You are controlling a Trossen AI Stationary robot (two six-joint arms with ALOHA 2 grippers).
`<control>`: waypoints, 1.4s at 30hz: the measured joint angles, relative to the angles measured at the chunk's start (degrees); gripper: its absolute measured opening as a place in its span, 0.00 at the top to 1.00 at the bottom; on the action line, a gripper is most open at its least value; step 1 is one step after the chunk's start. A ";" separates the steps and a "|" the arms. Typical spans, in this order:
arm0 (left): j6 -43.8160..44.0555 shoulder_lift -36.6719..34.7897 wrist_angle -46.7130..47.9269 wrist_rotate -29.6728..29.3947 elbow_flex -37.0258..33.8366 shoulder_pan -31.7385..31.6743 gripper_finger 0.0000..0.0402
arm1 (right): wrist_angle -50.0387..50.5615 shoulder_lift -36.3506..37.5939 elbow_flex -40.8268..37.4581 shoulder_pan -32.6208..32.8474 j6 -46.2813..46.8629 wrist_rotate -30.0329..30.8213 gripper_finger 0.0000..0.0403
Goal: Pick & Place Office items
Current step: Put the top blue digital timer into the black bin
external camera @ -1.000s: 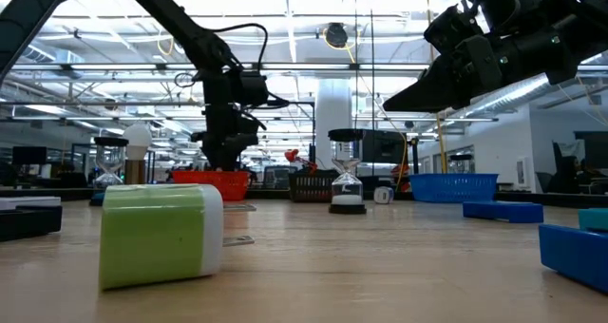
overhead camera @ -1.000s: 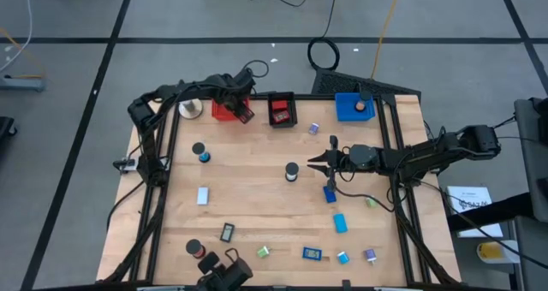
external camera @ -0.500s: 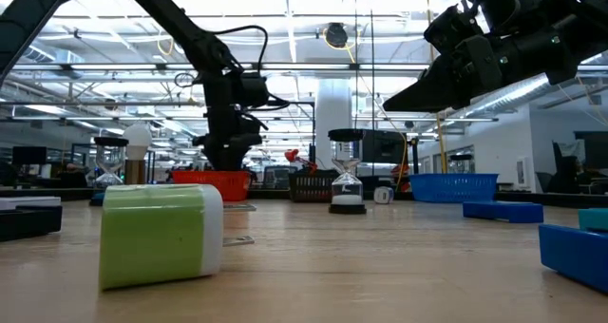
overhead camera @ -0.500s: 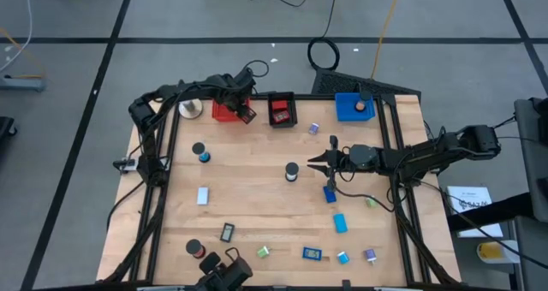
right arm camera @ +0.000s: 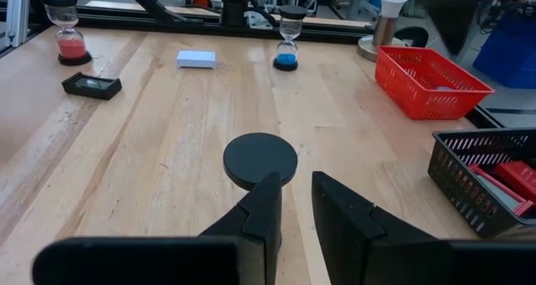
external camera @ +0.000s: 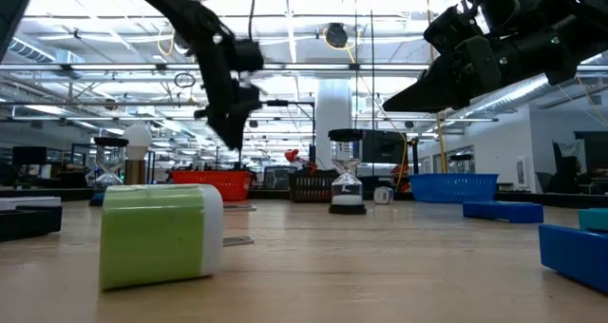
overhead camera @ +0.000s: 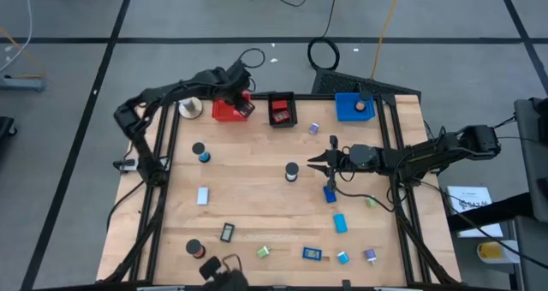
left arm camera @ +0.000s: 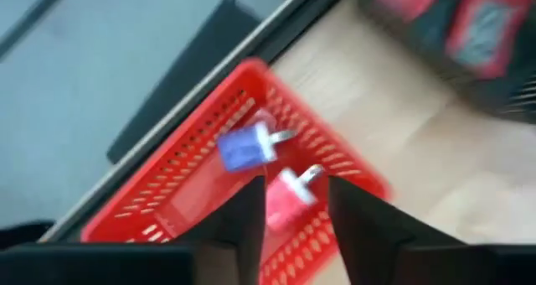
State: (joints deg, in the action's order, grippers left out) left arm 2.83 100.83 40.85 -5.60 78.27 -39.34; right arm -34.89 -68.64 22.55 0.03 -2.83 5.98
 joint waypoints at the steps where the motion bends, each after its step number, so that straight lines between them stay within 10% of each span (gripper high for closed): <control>1: -0.62 -1.68 -1.55 0.00 -1.04 1.07 0.73 | -0.01 0.00 0.00 0.00 0.00 0.01 0.84; 9: -4.10 -17.55 -33.87 7.45 -23.21 11.47 0.98 | -0.15 0.00 0.00 0.00 0.63 0.20 0.84; 23: -3.81 -22.84 -78.59 15.43 -50.96 24.02 0.94 | 1.62 0.53 0.48 0.01 4.09 -0.06 0.88; 42: -4.46 -21.33 -88.75 10.09 -58.29 36.86 0.97 | 65.24 2.20 21.95 11.27 37.79 7.37 1.00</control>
State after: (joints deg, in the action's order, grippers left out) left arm -1.63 79.50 -47.89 4.49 19.99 -2.48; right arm 30.34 -66.44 44.49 11.30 34.96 13.35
